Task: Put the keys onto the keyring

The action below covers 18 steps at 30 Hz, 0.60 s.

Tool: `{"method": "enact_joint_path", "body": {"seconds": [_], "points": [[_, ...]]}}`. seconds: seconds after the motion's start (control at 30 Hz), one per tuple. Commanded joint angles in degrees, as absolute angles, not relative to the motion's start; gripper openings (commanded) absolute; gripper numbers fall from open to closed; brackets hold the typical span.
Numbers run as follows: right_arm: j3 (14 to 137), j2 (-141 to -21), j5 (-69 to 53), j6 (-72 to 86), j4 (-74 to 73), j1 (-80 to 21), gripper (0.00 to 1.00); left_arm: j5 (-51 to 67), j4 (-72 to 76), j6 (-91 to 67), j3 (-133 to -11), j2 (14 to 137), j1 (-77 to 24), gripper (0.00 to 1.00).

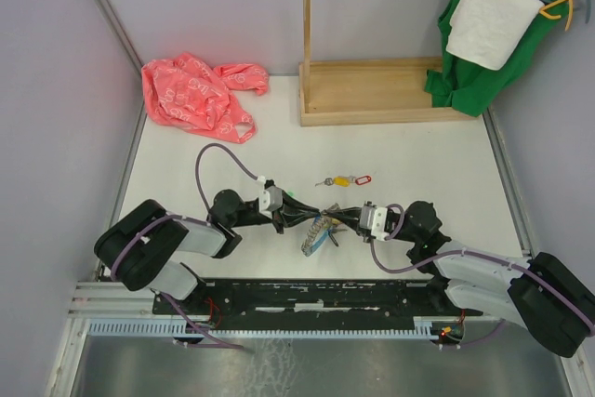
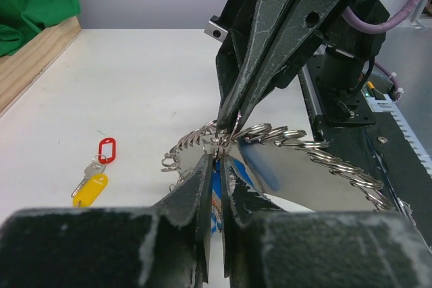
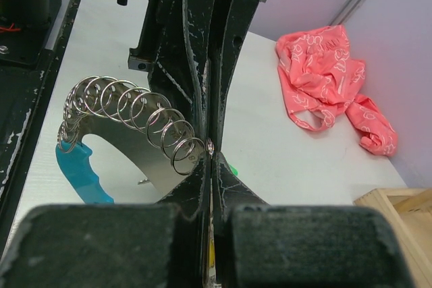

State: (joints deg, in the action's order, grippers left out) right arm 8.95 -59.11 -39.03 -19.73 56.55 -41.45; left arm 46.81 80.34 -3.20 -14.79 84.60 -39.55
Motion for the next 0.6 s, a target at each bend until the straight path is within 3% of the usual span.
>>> {"method": "enact_joint_path", "body": {"seconds": [0.0,0.37,0.57], "points": [[10.0,-58.1,-39.5,-18.5,69.1,-41.3,0.0,48.7,81.6,-7.5,-16.1,86.5,-39.5,0.17],[8.8,-58.2,-39.0,-22.3,66.3,-41.2,0.01,43.7,81.5,-7.2,-13.2,82.2,-39.5,0.39],[8.8,-56.6,-39.4,-28.3,59.0,-41.2,0.01,34.8,67.9,-1.6,-10.8,70.2,-39.7,0.48]]}}
